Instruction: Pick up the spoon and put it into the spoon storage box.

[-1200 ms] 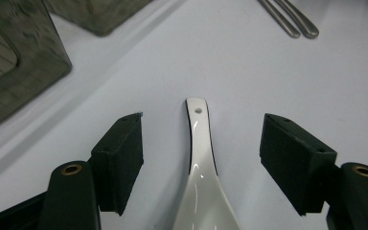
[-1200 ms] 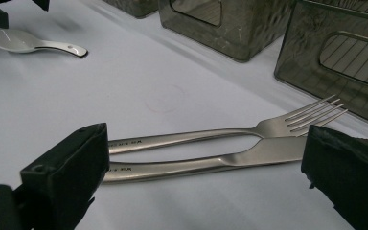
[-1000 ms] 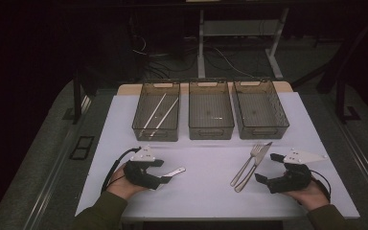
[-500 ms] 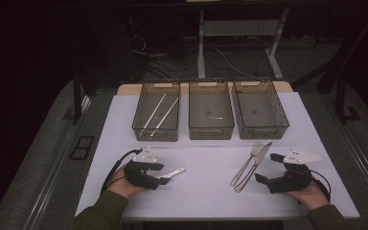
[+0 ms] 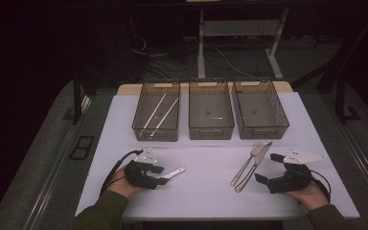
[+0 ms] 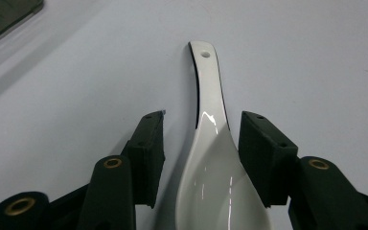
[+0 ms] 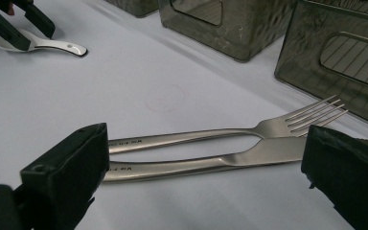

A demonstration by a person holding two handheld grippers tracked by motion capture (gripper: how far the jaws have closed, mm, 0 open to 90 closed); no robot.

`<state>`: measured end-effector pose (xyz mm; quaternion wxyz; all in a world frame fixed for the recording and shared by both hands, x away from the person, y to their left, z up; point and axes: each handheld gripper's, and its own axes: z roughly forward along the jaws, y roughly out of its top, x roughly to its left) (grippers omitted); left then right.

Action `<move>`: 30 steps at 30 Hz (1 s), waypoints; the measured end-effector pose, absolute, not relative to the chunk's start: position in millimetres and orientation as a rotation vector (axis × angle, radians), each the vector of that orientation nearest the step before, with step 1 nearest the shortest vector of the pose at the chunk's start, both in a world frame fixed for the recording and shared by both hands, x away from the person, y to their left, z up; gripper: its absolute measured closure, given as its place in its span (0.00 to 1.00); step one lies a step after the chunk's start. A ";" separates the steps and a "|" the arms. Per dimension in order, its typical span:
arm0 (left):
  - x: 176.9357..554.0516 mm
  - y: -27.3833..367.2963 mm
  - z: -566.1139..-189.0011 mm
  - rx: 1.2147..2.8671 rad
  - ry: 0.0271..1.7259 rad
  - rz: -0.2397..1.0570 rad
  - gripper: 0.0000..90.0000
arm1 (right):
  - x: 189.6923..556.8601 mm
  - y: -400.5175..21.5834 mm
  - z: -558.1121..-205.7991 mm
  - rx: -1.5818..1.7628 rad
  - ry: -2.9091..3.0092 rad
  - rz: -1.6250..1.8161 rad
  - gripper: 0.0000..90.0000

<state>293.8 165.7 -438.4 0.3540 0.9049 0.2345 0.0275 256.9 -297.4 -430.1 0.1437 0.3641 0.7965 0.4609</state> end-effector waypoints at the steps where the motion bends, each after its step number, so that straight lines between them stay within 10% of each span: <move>1: 293.8 165.6 -438.3 2.342 0.602 0.067 0.58 | 256.9 -297.5 -430.1 1.049 2.296 1.328 0.03; 30: 286.2 147.3 -432.3 2.444 0.581 0.038 0.87 | 257.3 -297.2 -430.3 1.049 2.296 1.329 0.03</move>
